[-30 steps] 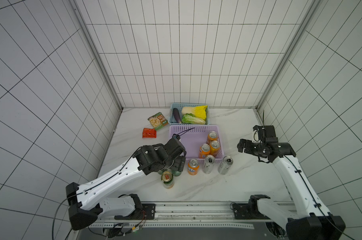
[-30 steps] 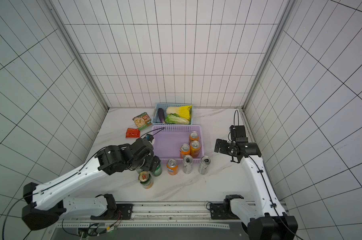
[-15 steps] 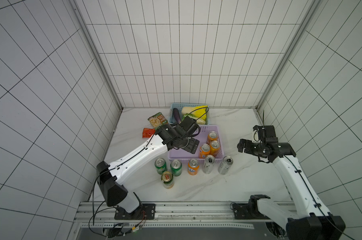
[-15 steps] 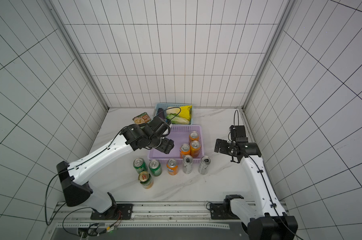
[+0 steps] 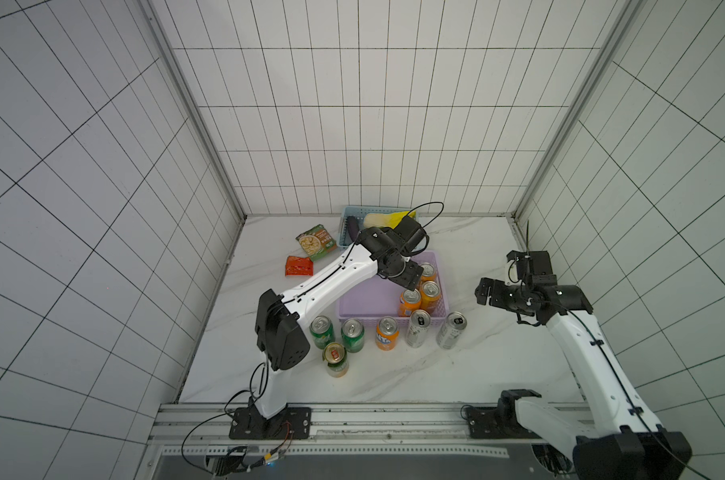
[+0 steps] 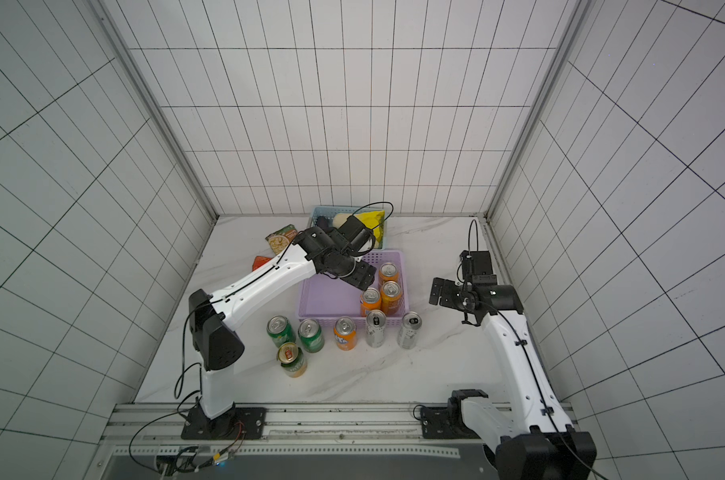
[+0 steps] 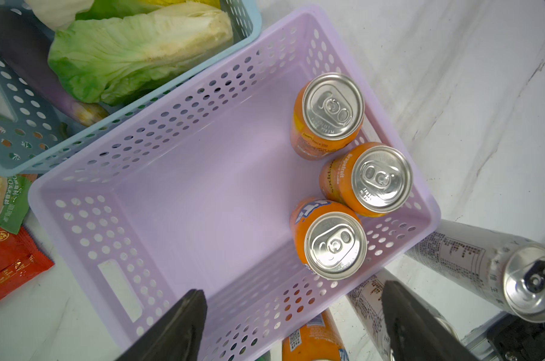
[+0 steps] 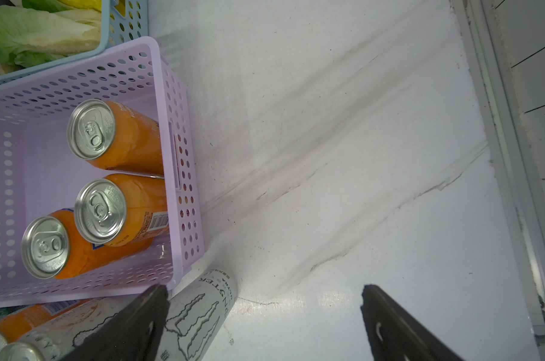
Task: Take out the drinks from the basket
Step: Pick up the drink from the basket.
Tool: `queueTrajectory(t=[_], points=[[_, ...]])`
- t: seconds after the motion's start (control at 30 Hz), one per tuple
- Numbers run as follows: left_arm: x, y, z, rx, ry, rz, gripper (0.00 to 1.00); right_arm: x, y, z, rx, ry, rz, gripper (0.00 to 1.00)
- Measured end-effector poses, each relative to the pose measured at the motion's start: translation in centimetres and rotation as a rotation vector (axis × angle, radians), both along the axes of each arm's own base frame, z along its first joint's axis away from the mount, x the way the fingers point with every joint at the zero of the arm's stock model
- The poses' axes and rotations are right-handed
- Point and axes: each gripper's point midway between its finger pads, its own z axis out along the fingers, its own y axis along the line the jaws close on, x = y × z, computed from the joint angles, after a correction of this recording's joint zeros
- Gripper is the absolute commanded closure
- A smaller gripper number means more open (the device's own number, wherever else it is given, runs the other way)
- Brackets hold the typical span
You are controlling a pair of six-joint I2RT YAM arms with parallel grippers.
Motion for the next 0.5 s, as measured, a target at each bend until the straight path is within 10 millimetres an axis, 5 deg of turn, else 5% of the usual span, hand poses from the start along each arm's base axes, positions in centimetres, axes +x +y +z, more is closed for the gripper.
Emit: queueTrajectory(t=[0.5], points=[[-0.7,-2.7,-5.5,0.082,0.088,-0.028,0.15,0.0,-0.1,0.0,-0.007,-0.002,-0.001,0.01]])
